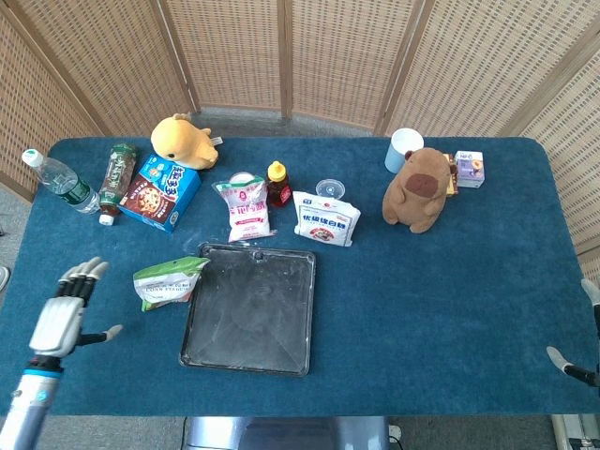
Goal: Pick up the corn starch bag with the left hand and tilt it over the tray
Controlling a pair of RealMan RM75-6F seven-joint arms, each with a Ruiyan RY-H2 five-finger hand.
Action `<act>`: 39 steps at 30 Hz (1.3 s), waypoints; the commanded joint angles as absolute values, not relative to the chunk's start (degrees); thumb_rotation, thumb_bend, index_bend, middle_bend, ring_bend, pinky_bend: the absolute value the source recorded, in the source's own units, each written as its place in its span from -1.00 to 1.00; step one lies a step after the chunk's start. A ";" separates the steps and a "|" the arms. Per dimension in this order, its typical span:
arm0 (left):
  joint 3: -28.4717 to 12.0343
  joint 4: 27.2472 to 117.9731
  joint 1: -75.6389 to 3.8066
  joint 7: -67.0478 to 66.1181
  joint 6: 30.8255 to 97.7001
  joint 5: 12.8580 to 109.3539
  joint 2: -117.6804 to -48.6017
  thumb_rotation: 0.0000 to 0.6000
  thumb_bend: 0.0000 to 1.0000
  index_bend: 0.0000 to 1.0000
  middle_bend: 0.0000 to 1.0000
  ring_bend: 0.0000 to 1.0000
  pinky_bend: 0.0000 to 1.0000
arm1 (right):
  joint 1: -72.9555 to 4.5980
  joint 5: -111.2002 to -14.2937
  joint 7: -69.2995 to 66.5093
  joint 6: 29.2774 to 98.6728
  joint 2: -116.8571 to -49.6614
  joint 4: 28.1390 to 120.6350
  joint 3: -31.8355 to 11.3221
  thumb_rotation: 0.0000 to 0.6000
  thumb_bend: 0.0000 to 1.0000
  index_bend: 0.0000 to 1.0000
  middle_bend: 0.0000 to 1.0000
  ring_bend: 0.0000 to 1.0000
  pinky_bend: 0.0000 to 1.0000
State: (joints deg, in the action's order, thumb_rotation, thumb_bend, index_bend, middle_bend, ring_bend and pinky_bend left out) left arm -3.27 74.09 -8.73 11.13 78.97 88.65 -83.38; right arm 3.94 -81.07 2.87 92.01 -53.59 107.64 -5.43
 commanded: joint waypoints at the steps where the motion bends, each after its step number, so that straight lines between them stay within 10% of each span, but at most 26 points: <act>1: -4.04 70.13 -10.25 11.49 78.94 87.92 -89.64 1.00 -0.83 -1.00 -1.00 -1.00 -0.94 | 3.98 -80.88 2.43 91.83 -53.37 107.63 -5.44 1.00 -0.83 -0.95 -1.00 -1.00 -1.00; 22: -7.77 65.67 -13.85 6.89 75.59 81.03 -100.24 1.00 -0.82 -0.96 -0.98 -1.00 -0.93 | 3.99 -80.55 -0.35 90.83 -52.41 107.49 -5.31 1.00 -0.83 -0.95 -1.00 -1.00 -1.00; 39: -11.12 60.46 -16.50 3.27 76.45 78.30 -105.16 1.00 -0.39 0.10 0.05 0.09 0.32 | 3.81 -80.87 -2.02 89.95 -52.09 107.33 -4.96 1.00 -0.83 -0.95 -1.00 -1.00 -1.00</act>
State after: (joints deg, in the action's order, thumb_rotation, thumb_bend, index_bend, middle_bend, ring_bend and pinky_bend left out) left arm -10.99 60.66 -16.34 3.18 76.45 78.35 -105.05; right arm 3.83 -80.85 -2.01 89.98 -52.08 107.34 -4.98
